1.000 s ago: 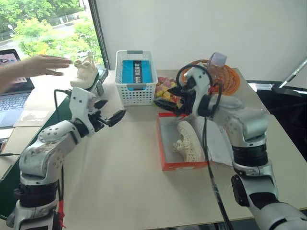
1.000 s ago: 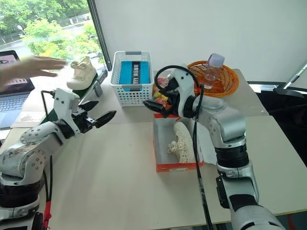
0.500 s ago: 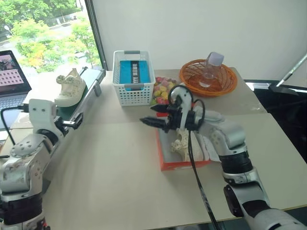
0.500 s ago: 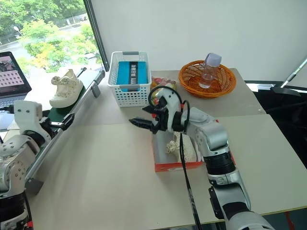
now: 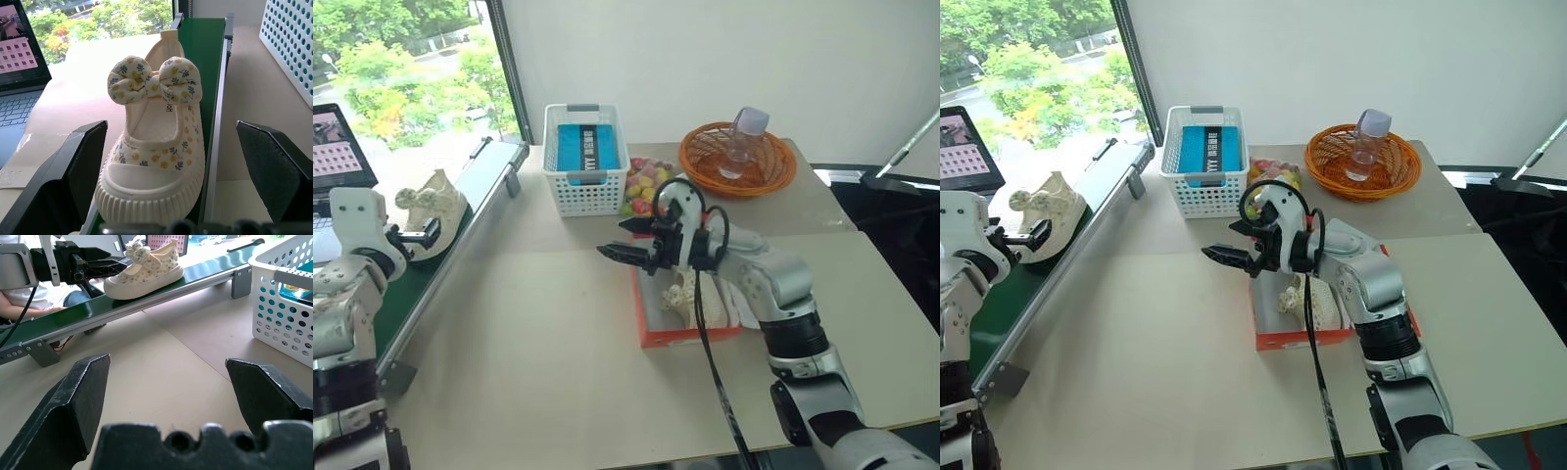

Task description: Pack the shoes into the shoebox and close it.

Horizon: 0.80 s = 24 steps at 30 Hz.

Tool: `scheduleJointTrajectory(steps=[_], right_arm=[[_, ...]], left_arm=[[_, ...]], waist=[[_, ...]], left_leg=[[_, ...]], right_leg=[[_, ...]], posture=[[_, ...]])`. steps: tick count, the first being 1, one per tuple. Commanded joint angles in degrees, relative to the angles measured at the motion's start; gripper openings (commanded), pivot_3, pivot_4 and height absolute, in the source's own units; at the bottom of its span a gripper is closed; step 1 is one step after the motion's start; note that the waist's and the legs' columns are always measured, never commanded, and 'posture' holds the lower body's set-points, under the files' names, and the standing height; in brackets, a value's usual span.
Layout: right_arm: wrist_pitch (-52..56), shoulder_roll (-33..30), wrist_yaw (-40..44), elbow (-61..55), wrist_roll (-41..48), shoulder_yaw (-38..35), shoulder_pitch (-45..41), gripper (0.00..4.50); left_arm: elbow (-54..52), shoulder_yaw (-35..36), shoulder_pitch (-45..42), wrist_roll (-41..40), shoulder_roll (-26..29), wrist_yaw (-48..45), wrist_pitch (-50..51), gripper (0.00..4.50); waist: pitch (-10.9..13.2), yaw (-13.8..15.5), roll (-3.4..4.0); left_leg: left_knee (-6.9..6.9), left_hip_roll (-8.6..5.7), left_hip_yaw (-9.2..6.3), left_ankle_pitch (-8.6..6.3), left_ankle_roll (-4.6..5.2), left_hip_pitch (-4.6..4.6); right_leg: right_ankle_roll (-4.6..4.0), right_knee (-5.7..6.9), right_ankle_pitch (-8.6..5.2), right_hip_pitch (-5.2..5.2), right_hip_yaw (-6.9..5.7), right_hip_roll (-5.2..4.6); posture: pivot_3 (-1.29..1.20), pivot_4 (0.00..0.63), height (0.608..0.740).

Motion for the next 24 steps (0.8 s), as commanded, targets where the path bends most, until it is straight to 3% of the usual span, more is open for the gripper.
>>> scheduleJointTrajectory(steps=[1, 8, 11, 12, 20, 23, 24], right_arm=[[-0.23, -0.59, -0.61, -2.77, 1.18, -1.89, -0.35, 4.47], [-0.06, -1.56, -1.07, -2.97, 1.21, -2.11, -0.73, 4.47], [0.17, -1.95, -1.24, -3.20, 1.33, -2.23, -0.93, 4.50], [0.23, -2.06, -1.28, -3.27, 1.35, -2.23, -0.95, 4.50], [0.59, -2.52, -2.00, -3.83, 1.47, -2.03, -0.93, 4.50], [0.75, -2.44, -2.24, -3.90, 1.61, -2.15, -0.98, 4.50], [0.94, -2.38, -2.42, -3.91, 1.80, -2.36, -1.03, 4.50]], left_arm=[[4.41, -0.01, -2.00, 1.18, 1.59, -1.52, -3.40, 4.50], [11.28, -1.46, -1.54, 2.62, 1.05, -3.11, -5.87, 4.50], [11.15, -1.30, -1.14, 1.70, -0.29, -3.94, -6.05, 3.86], [10.00, -1.25, -0.81, 1.22, -0.87, -4.25, -6.02, 3.33], [5.19, -0.37, -1.54, -0.16, -3.44, -3.63, -4.91, 0.73], [5.27, -0.72, -2.40, 0.99, -3.31, -2.20, -5.45, 0.07], [4.81, -0.70, -3.18, 1.19, -3.34, -1.50, -5.89, 0.07]], waist=[[0.00, 0.03, 0.00], [0.00, 0.04, -0.01], [-0.01, 0.47, -0.01], [-0.01, 0.60, -0.01], [-0.01, 2.25, -0.01], [-0.01, 2.71, -0.01], [-0.01, 2.82, -0.01]], left_leg=[[0.00, 0.00, 0.00, 0.00, 0.00, 0.00], [0.00, 0.00, 0.01, 0.00, 0.00, 0.00], [0.00, 0.00, 0.01, 0.00, 0.00, 0.02], [0.00, 0.00, 0.01, 0.00, -0.01, 0.04], [0.01, 0.01, 0.04, 0.10, -0.06, 0.07], [0.00, 0.00, 0.04, 0.10, -0.06, 0.07], [0.00, 0.01, 0.04, 0.10, -0.05, 0.06]], right_leg=[[0.00, 0.01, 0.00, 0.00, 0.00, 0.00], [-0.01, 0.01, 0.01, 0.00, 0.00, -0.01], [-0.01, 0.07, 0.01, 0.00, 0.00, -0.02], [-0.02, 0.10, 0.01, 0.00, 0.00, -0.02], [-0.06, 0.11, 0.04, 0.04, -0.04, -0.05], [-0.06, 0.06, 0.04, 0.06, -0.06, -0.06], [-0.06, 0.07, 0.04, 0.06, -0.07, -0.06]], posture=[[0.00, 0.150, 0.740], [0.00, 0.150, 0.740], [0.00, 0.150, 0.740], [0.00, 0.150, 0.740], [0.00, 0.150, 0.740], [0.00, 0.150, 0.740], [0.00, 0.150, 0.740]])
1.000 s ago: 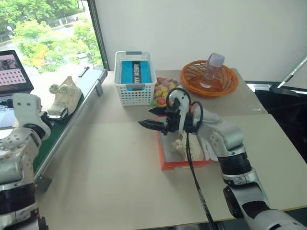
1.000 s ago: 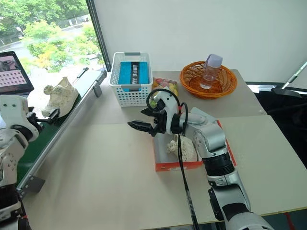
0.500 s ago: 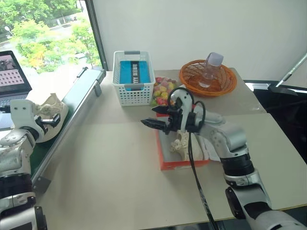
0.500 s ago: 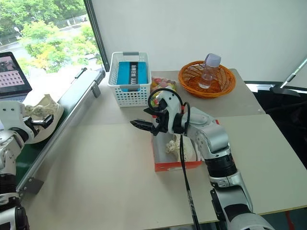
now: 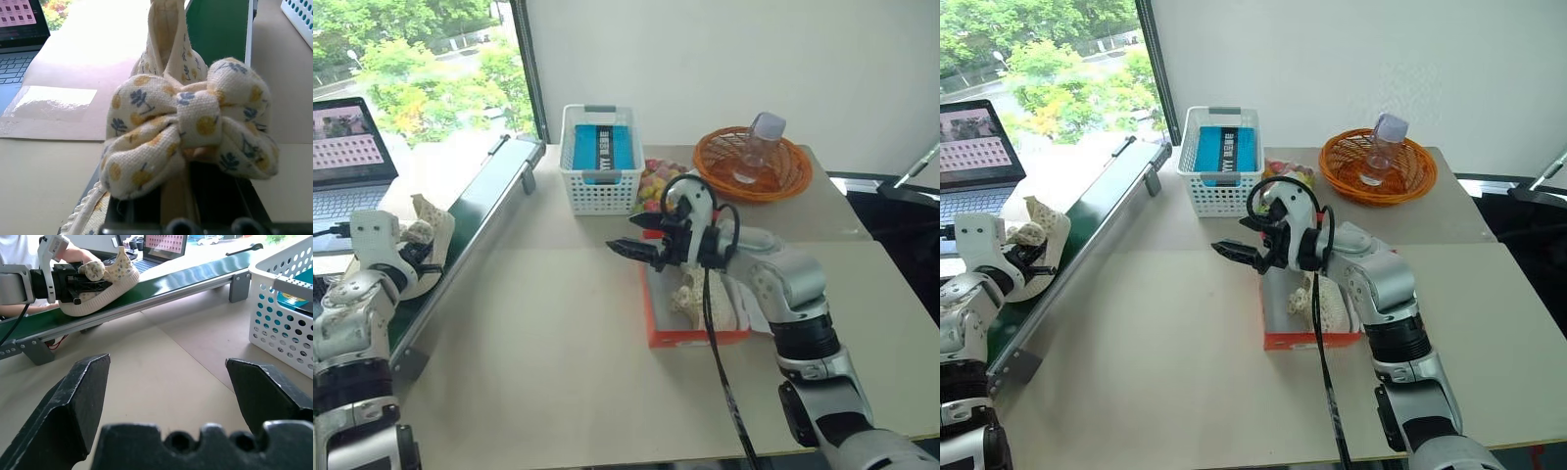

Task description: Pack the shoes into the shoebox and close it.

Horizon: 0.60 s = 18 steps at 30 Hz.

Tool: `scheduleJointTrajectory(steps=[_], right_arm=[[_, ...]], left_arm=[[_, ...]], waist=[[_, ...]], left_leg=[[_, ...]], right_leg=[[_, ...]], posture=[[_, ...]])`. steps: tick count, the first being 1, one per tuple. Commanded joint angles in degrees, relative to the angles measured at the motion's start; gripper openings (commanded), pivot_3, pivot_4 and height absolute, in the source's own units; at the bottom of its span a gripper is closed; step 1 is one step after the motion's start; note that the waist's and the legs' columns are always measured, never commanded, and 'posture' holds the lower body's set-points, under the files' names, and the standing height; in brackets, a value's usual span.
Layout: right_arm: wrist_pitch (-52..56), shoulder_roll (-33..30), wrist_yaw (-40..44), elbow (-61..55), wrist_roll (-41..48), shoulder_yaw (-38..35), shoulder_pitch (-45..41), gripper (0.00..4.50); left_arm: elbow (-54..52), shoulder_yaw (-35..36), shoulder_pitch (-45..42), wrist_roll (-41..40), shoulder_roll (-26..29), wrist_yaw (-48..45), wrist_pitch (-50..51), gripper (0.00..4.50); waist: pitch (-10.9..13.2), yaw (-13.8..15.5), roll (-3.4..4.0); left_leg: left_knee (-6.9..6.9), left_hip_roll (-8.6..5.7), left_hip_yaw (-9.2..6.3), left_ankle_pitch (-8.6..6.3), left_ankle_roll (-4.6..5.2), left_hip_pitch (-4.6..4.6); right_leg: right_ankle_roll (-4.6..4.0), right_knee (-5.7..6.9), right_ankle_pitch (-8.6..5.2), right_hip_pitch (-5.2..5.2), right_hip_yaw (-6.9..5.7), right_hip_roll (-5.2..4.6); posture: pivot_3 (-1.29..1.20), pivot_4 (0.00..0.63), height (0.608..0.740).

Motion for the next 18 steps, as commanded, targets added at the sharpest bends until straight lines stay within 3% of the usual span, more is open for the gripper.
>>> scheduleJointTrajectory(steps=[1, 4, 10, 18], right_arm=[[0.50, -0.13, -0.43, -2.26, 1.54, -1.94, -1.41, 4.50], [2.19, 0.85, -1.66, -2.03, 3.76, -4.13, -1.81, 4.50], [12.18, 6.79, -13.67, 1.78, 13.52, -17.93, -6.16, 4.50], [20.83, 9.85, -28.45, 5.29, 23.52, -32.19, -10.53, 4.50]], left_arm=[[-3.37, -0.41, -3.01, 0.26, -0.17, 1.61, -1.77, 0.07], [-7.20, -1.46, -4.96, -1.56, -1.13, 0.83, -1.08, 0.07], [-21.14, -8.18, -11.28, -7.89, -7.23, -0.21, 7.11, 0.07], [-27.61, -17.83, -18.65, -11.71, -19.16, 1.85, 12.77, 0.07]], waist=[[0.00, 0.18, 0.00], [-0.02, 0.17, -0.08], [-0.02, 0.03, -0.18], [-0.02, -1.23, -0.18]], left_leg=[[0.00, 0.00, -0.01, 0.00, 0.00, -0.01], [0.00, 0.00, -0.01, 0.00, 0.00, -0.04], [0.03, 0.01, -0.05, 0.02, 0.02, -0.27], [0.02, -0.02, -0.09, 0.05, 0.07, -0.26]], right_leg=[[0.00, 0.00, 0.00, 0.00, -0.02, 0.00], [0.00, -0.04, 0.01, 0.00, -0.03, 0.00], [0.07, -0.11, 0.08, -0.08, -0.06, 0.01], [0.07, -0.11, 0.08, -0.06, -0.04, 0.02]], posture=[[0.00, 0.150, 0.740], [0.00, 0.150, 0.740], [0.00, 0.150, 0.740], [0.00, 0.150, 0.740]])
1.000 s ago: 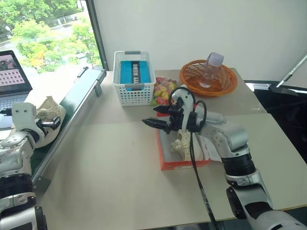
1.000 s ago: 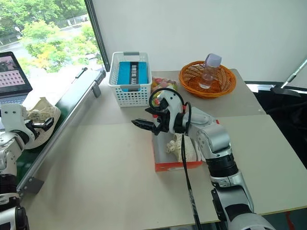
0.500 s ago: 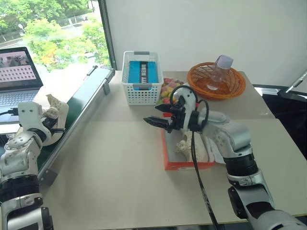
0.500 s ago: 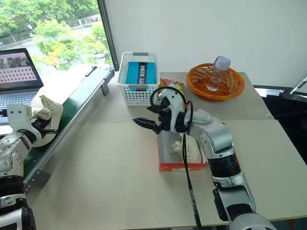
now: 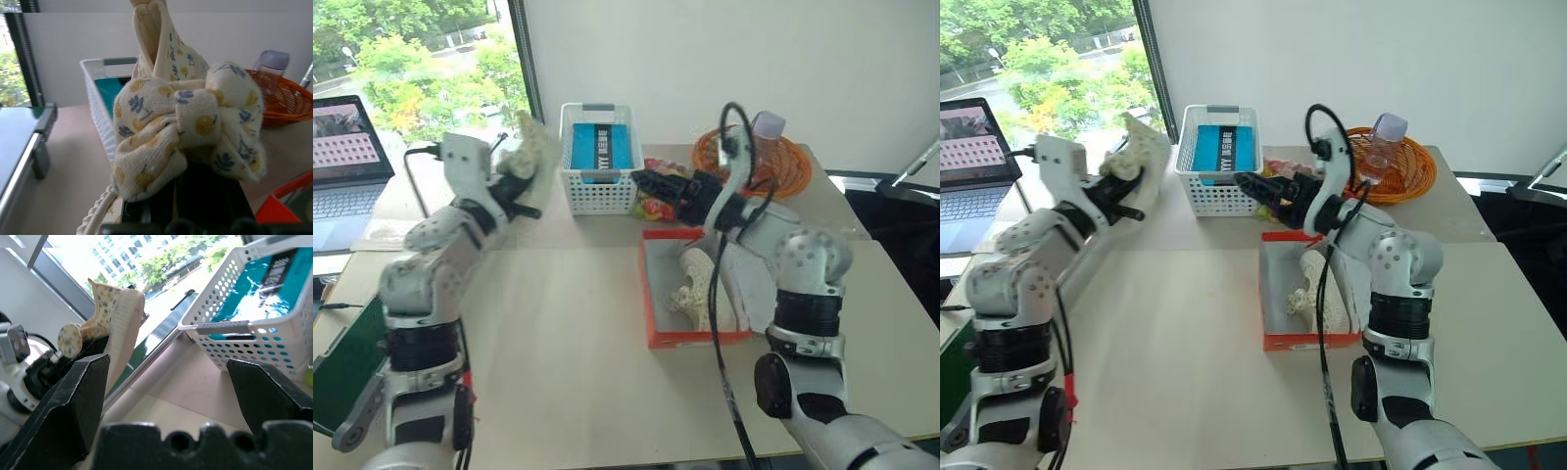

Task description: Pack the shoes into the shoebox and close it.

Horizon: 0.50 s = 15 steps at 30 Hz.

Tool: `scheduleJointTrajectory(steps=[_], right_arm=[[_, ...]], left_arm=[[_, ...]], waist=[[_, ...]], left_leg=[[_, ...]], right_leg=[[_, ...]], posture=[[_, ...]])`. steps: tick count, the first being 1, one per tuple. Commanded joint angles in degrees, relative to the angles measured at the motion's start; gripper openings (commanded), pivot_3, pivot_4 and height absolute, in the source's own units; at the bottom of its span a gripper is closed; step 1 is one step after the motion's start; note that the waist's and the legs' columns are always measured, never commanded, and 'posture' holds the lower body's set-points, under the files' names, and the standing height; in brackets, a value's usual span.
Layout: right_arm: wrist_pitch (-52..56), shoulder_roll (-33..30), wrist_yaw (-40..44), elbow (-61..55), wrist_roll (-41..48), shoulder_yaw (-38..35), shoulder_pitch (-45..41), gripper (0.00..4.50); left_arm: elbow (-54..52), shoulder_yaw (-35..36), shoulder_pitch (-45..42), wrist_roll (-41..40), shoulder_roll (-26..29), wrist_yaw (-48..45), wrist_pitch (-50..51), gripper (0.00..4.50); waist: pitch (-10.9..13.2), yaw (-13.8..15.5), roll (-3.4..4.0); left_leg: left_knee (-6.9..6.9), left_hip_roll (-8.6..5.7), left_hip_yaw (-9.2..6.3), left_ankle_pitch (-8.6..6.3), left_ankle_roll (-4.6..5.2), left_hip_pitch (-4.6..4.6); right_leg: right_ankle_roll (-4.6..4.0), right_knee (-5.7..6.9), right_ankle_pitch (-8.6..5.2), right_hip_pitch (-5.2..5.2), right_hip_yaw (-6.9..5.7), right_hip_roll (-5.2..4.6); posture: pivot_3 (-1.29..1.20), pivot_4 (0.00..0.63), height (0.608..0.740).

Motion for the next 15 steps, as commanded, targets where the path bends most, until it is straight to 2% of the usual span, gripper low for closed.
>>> scheduleJointTrajectory(steps=[1, 8, 15], right_arm=[[2.71, 0.37, -5.14, -1.50, 5.07, -4.63, -2.23, 4.50], [3.92, 0.00, -11.66, -4.01, 8.50, -7.51, -1.05, 4.50], [3.87, -0.92, -15.89, -6.36, 11.77, -8.35, 0.30, 4.50]], left_arm=[[-3.26, -3.09, -3.94, -1.61, -3.79, 0.25, 0.28, 0.07], [-4.44, -12.35, -5.08, -0.87, -10.39, -2.60, -0.75, 0.07], [-3.56, -14.01, -6.13, -0.90, -14.06, -2.70, -1.09, 0.07]], waist=[[0.00, -0.40, 0.00], [0.00, -1.20, 0.02], [0.00, -1.68, 0.03]], left_leg=[[0.00, -0.01, 0.00, 0.00, 0.01, 0.00], [0.00, -0.03, -0.03, 0.01, 0.03, 0.01], [0.00, -0.04, -0.08, 0.01, 0.05, 0.01]], right_leg=[[0.01, -0.01, 0.00, 0.00, 0.01, 0.00], [0.03, -0.01, 0.00, 0.00, 0.09, 0.05], [0.05, -0.01, -0.01, 0.01, 0.10, 0.05]], posture=[[0.00, 0.150, 0.740], [0.00, 0.150, 0.740], [0.00, 0.150, 0.740]])
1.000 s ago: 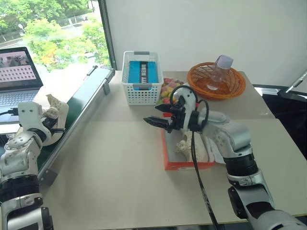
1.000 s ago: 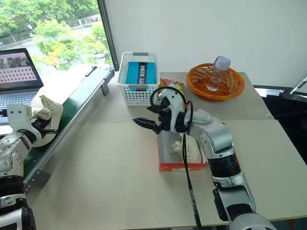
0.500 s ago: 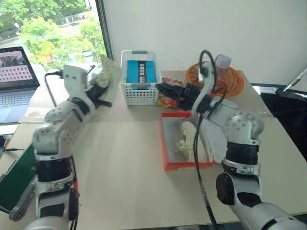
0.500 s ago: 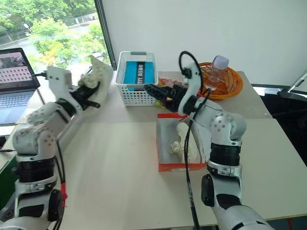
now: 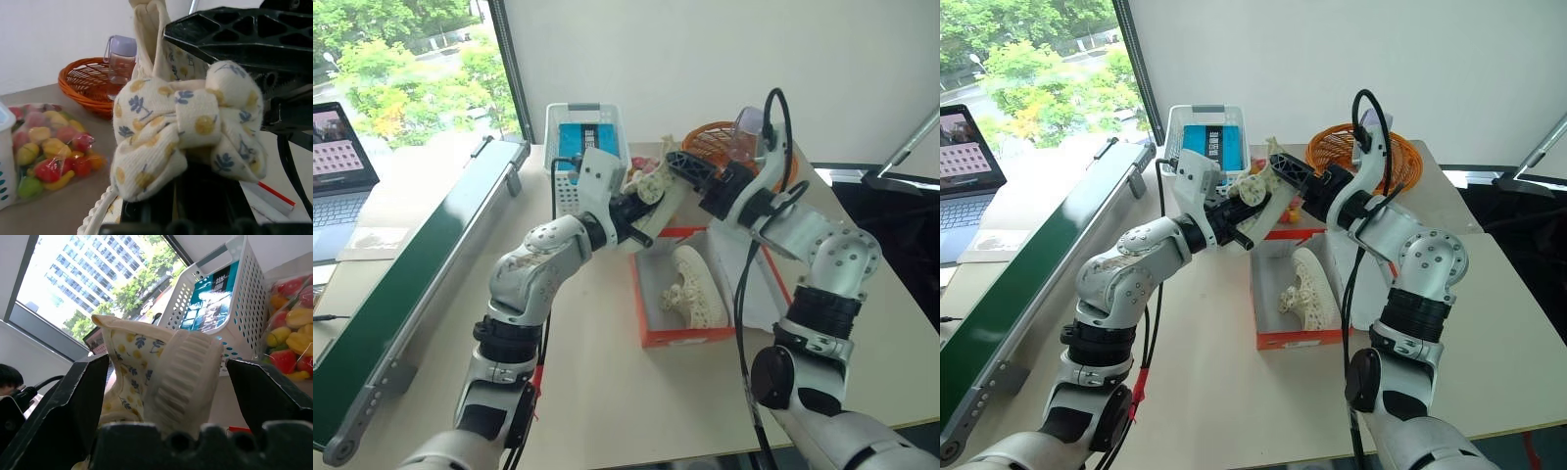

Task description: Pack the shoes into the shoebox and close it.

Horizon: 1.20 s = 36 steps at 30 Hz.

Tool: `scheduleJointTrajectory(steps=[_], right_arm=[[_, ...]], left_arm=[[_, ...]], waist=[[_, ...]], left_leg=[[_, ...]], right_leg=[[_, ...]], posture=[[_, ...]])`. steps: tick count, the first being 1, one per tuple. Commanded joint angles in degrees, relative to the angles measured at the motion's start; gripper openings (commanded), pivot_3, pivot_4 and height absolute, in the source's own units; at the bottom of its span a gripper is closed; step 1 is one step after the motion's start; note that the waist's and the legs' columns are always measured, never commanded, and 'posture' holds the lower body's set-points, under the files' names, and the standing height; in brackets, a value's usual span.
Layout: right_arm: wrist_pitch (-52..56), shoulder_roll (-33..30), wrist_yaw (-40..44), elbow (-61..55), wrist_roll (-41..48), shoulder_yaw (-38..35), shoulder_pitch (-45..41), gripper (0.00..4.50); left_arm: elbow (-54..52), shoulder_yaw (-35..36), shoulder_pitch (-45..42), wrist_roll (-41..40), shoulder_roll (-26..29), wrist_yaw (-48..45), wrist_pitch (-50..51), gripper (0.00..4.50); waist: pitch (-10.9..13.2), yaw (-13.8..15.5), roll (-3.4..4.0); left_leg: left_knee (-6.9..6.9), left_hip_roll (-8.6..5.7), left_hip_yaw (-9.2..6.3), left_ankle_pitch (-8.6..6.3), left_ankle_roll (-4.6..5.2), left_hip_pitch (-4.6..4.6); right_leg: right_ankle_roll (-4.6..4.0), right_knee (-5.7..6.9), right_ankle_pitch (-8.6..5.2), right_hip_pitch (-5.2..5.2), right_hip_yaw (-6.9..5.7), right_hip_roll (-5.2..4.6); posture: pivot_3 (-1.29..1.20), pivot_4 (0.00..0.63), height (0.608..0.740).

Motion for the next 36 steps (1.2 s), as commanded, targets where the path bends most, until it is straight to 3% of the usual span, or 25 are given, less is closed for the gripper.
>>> scheduleJointTrajectory(steps=[1, 12, 13, 16, 23, 25, 29, 36], right_arm=[[-0.28, -0.86, -1.70, -3.35, 2.98, -1.11, 0.34, 4.24], [-2.29, -2.02, -2.03, -1.63, 3.73, 0.64, -0.83, 1.02], [-2.46, -2.69, -1.61, -1.22, 3.43, 0.86, -1.13, 0.88], [-2.92, -6.15, 0.55, 0.25, 2.17, 1.76, -2.48, 0.79], [-0.03, -18.43, 10.77, 6.34, 0.59, 6.45, -8.98, 0.73], [2.68, -21.63, 15.67, 8.45, 1.58, 8.34, -10.90, 0.73], [1.96, -29.39, 28.73, 11.80, -5.57, 21.53, -11.33, 0.73], [-4.20, -32.51, 47.29, 22.97, -16.26, 36.08, -12.78, 0.73]], left_arm=[[-2.31, -0.12, -3.40, -0.11, -1.43, -0.36, -2.25, 0.03], [-0.11, 1.06, -4.90, 1.63, -0.58, -0.57, -3.05, 0.00], [-0.62, 1.81, -4.42, 1.14, 0.09, -0.84, -2.54, 0.44], [-3.12, 6.26, -2.46, -4.18, 2.36, -3.39, 0.31, 1.55], [-3.46, 8.88, 1.44, -2.86, 14.44, -7.25, 0.98, 4.12], [-3.32, 9.89, 2.65, -2.87, 16.66, -8.03, 0.66, 4.12], [-4.28, 9.11, 4.60, -2.61, 18.41, -8.81, 0.15, 4.12], [-9.24, 5.66, 8.64, -1.94, 20.71, -11.74, -0.04, 4.12]], waist=[[0.00, -0.01, 0.00], [0.01, -0.09, 0.03], [0.01, -0.09, 0.03], [0.03, -0.12, 0.06], [0.12, -0.13, 0.21], [0.18, -0.21, 0.29], [0.20, -0.06, 0.33], [0.20, 0.06, 0.33]], left_leg=[[0.00, -0.01, 0.00, 0.00, 0.00, 0.00], [0.00, -0.01, -0.02, 0.01, 0.01, 0.00], [0.00, -0.01, -0.02, 0.01, 0.01, 0.00], [0.00, -0.01, -0.01, 0.01, 0.01, 0.00], [-0.01, -0.01, 0.01, 0.00, 0.02, 0.00], [-0.02, 0.00, 0.03, 0.00, 0.02, 0.00], [-0.08, 0.02, 0.01, -0.02, 0.04, 0.01], [-0.03, -0.01, 0.06, -0.02, 0.04, -0.03]], right_leg=[[0.00, -0.01, 0.00, 0.00, 0.00, 0.00], [0.02, -0.03, -0.01, 0.01, 0.01, 0.01], [0.02, -0.04, -0.01, 0.01, 0.01, 0.01], [0.02, -0.04, -0.01, 0.01, 0.01, 0.01], [0.03, -0.08, -0.02, 0.00, 0.01, 0.00], [0.02, -0.10, -0.03, 0.00, 0.02, 0.01], [0.00, -0.13, -0.07, 0.00, 0.02, 0.02], [0.03, -0.18, -0.06, 0.00, 0.03, -0.01]], posture=[[0.00, 0.150, 0.740], [0.00, 0.150, 0.740], [0.00, 0.150, 0.740], [0.00, 0.150, 0.740], [0.00, 0.150, 0.740], [0.00, 0.150, 0.740], [0.00, 0.150, 0.740], [0.00, 0.150, 0.740]])
